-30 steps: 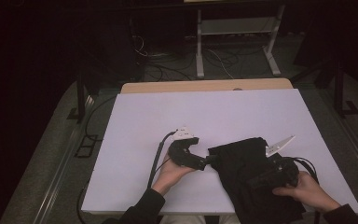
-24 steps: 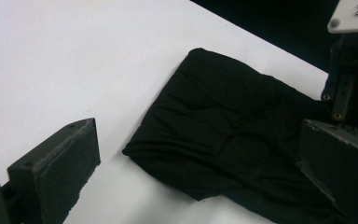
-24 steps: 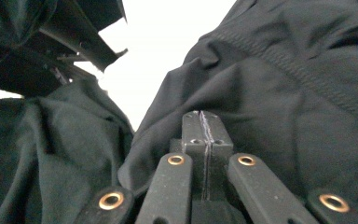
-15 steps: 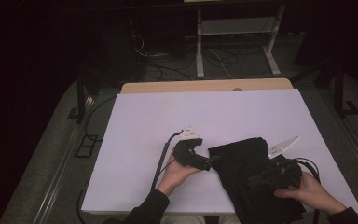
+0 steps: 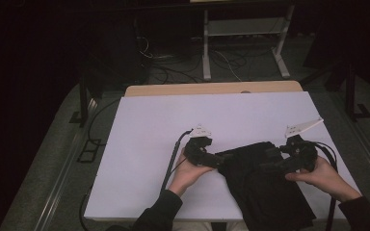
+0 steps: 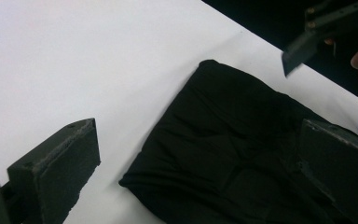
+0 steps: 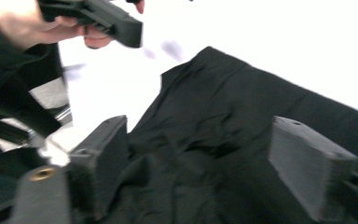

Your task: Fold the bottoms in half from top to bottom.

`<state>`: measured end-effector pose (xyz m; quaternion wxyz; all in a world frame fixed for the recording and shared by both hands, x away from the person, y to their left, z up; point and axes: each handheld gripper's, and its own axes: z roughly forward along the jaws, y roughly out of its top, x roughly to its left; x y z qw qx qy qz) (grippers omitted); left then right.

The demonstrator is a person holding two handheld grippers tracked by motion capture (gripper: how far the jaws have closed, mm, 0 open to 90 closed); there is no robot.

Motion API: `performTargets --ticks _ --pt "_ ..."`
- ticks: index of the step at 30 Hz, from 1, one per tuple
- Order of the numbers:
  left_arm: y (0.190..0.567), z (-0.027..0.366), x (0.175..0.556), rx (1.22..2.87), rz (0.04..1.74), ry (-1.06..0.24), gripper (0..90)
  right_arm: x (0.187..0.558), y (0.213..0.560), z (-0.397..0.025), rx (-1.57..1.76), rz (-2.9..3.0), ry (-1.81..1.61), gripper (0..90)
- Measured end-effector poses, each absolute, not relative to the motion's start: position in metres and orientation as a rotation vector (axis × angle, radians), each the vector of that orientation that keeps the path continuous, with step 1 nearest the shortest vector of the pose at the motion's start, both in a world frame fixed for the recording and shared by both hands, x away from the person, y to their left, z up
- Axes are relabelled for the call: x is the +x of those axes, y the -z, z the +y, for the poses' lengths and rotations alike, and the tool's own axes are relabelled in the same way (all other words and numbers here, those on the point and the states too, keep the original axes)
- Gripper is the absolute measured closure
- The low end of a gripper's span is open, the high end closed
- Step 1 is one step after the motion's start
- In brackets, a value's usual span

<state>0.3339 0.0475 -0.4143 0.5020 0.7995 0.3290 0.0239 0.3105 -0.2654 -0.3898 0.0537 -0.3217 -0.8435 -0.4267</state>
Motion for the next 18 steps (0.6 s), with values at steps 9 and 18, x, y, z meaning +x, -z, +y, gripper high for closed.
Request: performTargets --ticks 9,18 --pt "0.413 0.046 0.341 1.912 0.817 -0.053 0.0 0.335 0.387 -0.28 -1.039 -2.566 1.324 4.0" --pt "0.423 0.047 0.352 1.908 0.863 -0.046 0.0 0.366 0.403 -0.292 -1.165 -2.53 1.331 2.8"
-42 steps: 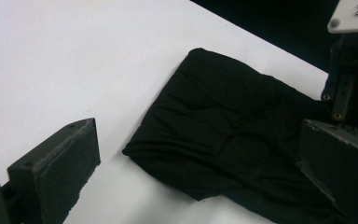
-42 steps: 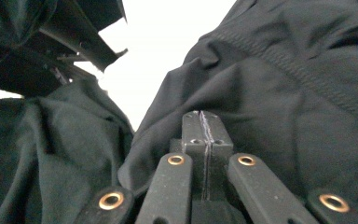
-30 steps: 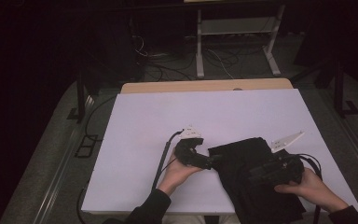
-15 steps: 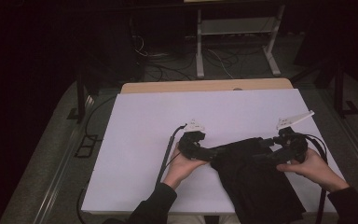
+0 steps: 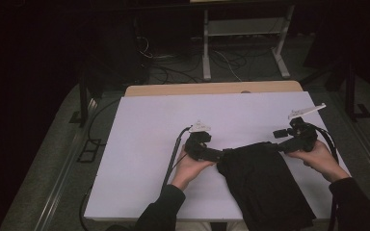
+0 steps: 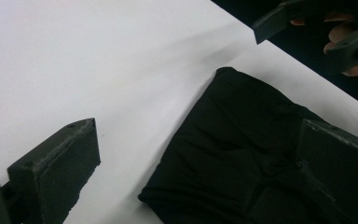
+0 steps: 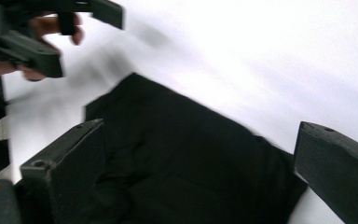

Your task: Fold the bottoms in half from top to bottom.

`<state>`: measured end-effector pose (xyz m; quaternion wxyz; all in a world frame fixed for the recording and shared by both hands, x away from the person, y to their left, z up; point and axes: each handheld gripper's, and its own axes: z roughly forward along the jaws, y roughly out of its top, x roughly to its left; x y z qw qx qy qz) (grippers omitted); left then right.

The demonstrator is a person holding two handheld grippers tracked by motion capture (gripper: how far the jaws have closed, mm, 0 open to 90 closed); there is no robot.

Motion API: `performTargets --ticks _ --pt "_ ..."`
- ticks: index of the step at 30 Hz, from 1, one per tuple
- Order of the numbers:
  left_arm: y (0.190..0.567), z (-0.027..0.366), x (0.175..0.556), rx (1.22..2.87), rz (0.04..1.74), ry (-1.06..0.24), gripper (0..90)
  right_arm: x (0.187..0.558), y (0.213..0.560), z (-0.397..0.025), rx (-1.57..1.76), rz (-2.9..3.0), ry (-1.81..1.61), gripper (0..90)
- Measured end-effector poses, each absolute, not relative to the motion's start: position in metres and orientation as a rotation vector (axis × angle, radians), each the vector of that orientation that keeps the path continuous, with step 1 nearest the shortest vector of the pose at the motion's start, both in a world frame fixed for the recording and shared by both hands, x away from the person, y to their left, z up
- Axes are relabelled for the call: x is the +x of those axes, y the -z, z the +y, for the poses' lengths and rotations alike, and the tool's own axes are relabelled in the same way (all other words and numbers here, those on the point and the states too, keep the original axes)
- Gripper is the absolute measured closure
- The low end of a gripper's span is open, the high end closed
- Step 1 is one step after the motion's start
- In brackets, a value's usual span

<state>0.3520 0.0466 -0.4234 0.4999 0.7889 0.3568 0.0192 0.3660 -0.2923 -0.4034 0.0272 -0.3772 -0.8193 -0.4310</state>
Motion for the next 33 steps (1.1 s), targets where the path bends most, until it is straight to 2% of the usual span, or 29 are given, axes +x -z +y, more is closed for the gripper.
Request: performTargets --ticks 9,20,24,26,29,30,33 --pt "0.438 0.047 0.364 1.911 0.914 -0.017 0.0 0.387 0.426 -0.306 -1.294 -2.492 1.3 7.2" --pt "0.457 0.04 0.367 1.948 0.943 0.071 2.0 0.389 0.448 -0.308 -1.326 -2.542 1.189 15.2" --pt "0.461 0.039 0.366 1.963 0.941 0.116 14.7 0.389 0.452 -0.311 -1.329 -2.531 1.19 19.2" --pt "0.461 0.038 0.366 1.967 0.934 0.119 17.1 0.389 0.454 -0.312 -1.334 -2.524 1.198 21.4" --pt "0.462 0.038 0.366 1.962 0.95 0.158 33.5 0.389 0.455 -0.312 -1.31 -2.513 1.22 28.2" --pt "0.463 0.037 0.366 1.966 0.94 0.19 41.3 0.388 0.455 -0.311 -1.293 -2.517 1.219 33.0" --pt "0.464 0.034 0.364 1.999 0.893 0.202 56.6 0.387 0.456 -0.305 -1.229 -2.528 1.211 47.6"
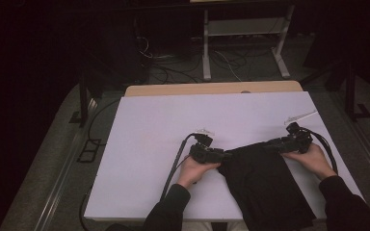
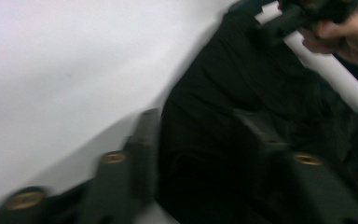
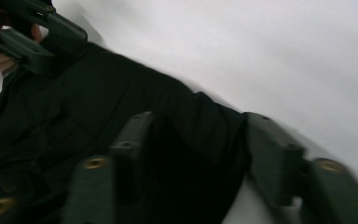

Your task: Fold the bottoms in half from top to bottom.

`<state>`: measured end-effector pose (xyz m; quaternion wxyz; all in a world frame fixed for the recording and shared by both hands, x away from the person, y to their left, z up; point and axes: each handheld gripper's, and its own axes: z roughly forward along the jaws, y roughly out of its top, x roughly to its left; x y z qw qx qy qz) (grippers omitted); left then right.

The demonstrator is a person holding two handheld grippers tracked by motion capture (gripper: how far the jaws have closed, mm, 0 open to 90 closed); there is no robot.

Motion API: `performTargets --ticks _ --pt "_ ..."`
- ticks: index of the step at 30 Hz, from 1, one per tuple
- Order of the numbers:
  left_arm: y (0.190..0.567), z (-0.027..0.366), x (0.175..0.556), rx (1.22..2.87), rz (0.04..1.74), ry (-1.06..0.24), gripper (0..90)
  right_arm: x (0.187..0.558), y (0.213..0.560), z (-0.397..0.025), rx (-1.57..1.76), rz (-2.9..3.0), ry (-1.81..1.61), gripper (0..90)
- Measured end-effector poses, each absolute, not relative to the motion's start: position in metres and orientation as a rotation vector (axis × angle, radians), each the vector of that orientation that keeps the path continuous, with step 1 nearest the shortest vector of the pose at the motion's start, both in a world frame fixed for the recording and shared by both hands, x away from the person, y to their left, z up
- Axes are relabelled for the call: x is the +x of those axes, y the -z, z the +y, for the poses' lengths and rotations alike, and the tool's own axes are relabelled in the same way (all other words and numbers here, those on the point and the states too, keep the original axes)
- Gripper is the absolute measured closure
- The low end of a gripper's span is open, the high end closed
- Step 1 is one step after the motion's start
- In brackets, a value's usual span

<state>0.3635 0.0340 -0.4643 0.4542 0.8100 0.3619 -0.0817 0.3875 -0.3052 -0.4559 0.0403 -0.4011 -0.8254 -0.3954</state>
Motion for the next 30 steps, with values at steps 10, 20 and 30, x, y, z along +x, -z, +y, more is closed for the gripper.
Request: performTargets --ticks 10,20,30 --pt "0.446 0.033 0.353 2.02 0.81 0.026 85.2 0.388 0.454 -0.297 -1.251 -2.493 1.157 82.9" --pt "0.408 0.047 0.356 2.046 0.73 -0.108 85.2 0.392 0.436 -0.286 -1.334 -2.393 1.31 83.1" --pt "0.382 0.066 0.377 2.091 0.679 -0.248 85.1 0.405 0.428 -0.264 -1.401 -2.318 1.382 83.1"
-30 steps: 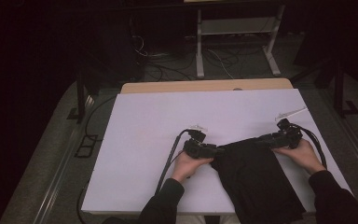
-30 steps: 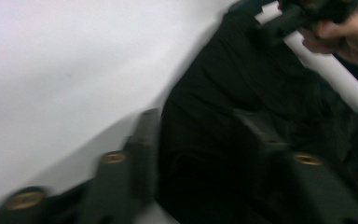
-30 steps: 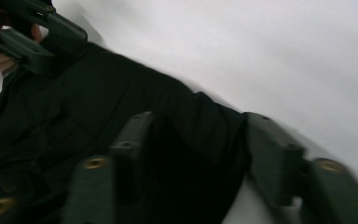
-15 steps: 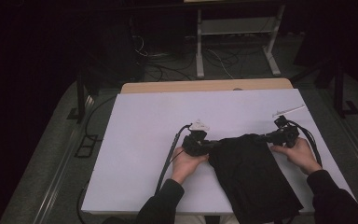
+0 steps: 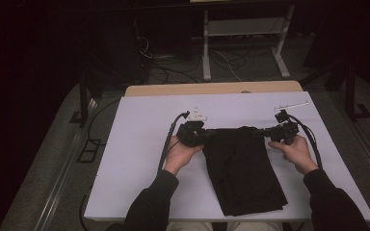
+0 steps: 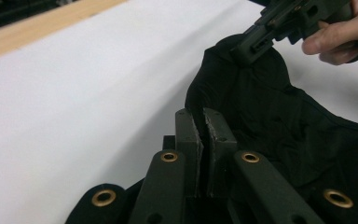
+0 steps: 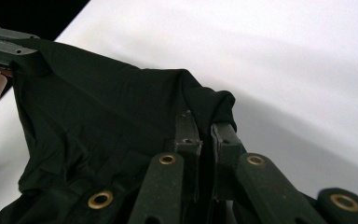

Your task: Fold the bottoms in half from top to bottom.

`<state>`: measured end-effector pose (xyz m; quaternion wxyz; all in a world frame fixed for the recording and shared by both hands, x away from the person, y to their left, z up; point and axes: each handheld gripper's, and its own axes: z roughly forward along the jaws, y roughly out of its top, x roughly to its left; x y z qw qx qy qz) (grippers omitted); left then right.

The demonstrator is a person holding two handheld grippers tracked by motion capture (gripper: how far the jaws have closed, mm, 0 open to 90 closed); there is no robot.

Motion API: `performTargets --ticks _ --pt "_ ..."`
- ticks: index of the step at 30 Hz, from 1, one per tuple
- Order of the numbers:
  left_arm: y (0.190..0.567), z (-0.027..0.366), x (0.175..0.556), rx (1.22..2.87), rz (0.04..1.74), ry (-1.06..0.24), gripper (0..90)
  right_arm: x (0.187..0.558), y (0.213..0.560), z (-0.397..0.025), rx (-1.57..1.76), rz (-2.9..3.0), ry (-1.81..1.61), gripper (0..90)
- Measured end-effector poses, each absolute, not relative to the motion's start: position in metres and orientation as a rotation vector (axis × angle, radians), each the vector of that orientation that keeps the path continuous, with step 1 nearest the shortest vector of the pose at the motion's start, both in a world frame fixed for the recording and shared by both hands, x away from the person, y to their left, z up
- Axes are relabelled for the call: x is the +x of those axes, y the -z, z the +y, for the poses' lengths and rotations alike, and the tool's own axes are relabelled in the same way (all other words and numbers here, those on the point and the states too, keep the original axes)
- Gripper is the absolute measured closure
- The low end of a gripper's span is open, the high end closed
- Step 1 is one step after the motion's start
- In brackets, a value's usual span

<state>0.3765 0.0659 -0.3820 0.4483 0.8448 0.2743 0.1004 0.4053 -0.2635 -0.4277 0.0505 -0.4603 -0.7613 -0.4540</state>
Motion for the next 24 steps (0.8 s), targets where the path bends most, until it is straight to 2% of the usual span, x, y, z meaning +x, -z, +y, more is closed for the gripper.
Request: performTargets --ticks 12,24 --pt "0.369 0.087 0.406 2.083 0.702 -0.308 85.1 0.424 0.413 -0.238 -1.455 -2.304 1.426 83.1" --pt "0.353 0.096 0.457 2.087 0.694 -0.365 84.9 0.462 0.389 -0.219 -1.507 -2.395 1.436 83.0"
